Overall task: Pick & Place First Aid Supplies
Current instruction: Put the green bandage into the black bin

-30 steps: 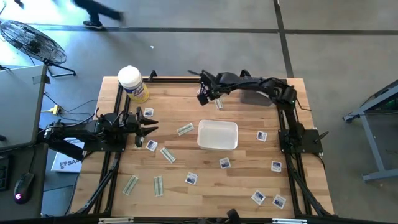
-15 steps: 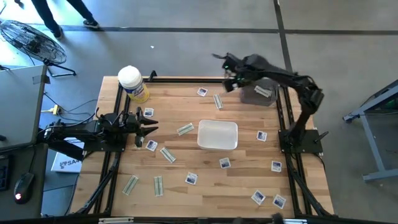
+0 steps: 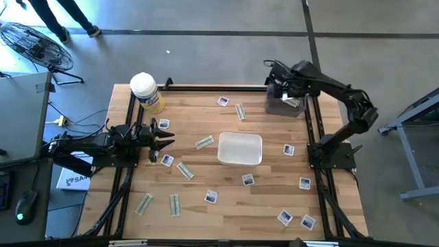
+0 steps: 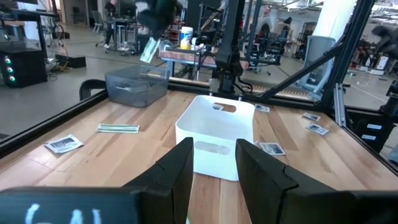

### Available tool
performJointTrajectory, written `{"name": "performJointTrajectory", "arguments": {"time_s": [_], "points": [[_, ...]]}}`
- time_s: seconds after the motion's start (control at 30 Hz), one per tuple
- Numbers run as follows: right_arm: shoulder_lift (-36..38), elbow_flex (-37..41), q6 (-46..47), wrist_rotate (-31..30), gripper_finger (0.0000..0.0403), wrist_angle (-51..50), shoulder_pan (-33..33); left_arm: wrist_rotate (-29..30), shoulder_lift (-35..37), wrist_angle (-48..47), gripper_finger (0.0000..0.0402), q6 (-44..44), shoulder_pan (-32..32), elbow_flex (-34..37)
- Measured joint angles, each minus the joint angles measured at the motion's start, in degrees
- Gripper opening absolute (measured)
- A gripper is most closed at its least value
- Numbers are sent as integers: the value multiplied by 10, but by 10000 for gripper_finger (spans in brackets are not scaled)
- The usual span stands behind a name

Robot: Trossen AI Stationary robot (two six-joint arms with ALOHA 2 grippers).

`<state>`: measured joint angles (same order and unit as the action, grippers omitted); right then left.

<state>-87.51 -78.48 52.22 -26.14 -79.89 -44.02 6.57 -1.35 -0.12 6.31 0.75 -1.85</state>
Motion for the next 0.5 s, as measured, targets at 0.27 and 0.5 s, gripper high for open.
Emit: {"name": "performJointTrajectory", "arguments": {"time_s": [0.27, 0.5], "points": [[4, 142, 3, 12, 1, 198, -30, 0, 0, 0, 119, 0, 0, 0], [-14, 191, -8, -11, 4, 256, -61, 0, 0, 0, 119, 0, 0, 0]]}}
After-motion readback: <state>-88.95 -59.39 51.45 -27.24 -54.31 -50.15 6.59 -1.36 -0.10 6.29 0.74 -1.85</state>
